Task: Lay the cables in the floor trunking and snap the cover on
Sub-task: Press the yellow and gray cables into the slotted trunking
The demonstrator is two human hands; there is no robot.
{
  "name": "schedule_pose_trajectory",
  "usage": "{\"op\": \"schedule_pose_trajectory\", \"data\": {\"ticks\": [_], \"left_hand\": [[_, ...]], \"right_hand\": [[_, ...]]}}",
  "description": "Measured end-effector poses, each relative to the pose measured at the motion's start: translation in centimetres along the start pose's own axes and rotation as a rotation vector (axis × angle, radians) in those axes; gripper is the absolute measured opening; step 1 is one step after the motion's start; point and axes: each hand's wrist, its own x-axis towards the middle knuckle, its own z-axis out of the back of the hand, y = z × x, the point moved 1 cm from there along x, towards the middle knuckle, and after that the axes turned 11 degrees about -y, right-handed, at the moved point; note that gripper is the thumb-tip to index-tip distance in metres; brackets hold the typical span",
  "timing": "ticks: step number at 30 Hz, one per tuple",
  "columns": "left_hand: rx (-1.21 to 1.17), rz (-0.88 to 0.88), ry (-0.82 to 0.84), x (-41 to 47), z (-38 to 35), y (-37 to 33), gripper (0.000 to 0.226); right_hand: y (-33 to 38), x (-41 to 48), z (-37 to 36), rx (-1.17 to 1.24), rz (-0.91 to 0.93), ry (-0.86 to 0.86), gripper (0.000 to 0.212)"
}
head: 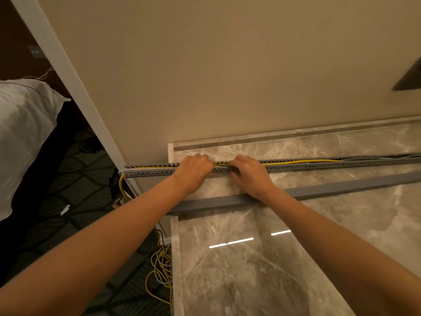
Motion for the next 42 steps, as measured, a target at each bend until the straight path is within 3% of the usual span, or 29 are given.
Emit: {"op": "schedule_pose_trajectory", "data": {"ticks": [5, 10, 16, 24, 28, 35, 42], "left_hand": [[-0.060, 0.048, 0.059, 1.6, -0.6, -1.9, 0.024], [-0.017, 0.093, 0.106, 2.9, 0.3, -3.0, 0.022], [0.004, 0.034, 0.057, 4.9, 1.5, -6.9, 0.027], [-0.120, -0.073, 0.012, 9.4, 0.9, -14.2, 0.030], [-0.141, -0.036, 0.045, 10.8, 0.7, -16.3, 0.036], [-0.054, 0.083, 0.142, 13.1, 1.7, -18.8, 0.027], [-0.063, 0.071, 0.104, 14.7, 2.3, -22.0, 0.026]], "right_hand": [[-1.6, -0.7, -0.1, 0.109, -0.138, 0.123, 0.043], [-2.6, -0.9, 1.2, 0.180, -0.119, 0.281, 0.061], [-7.2, -3.0, 4.1, 0.096, -0.238, 0.088, 0.046], [-15.4, -6.0, 7.3, -0.095, -0.290, 0.108, 0.046], [-17.5, -6.4, 7.8, -0.087, -0.270, 0.165, 0.052], [-19.6, -5.8, 8.5, -0.058, -0.193, 0.223, 0.052], [-22.9, -7.6, 9.9, -0.071, -0.137, 0.190, 0.058]]}}
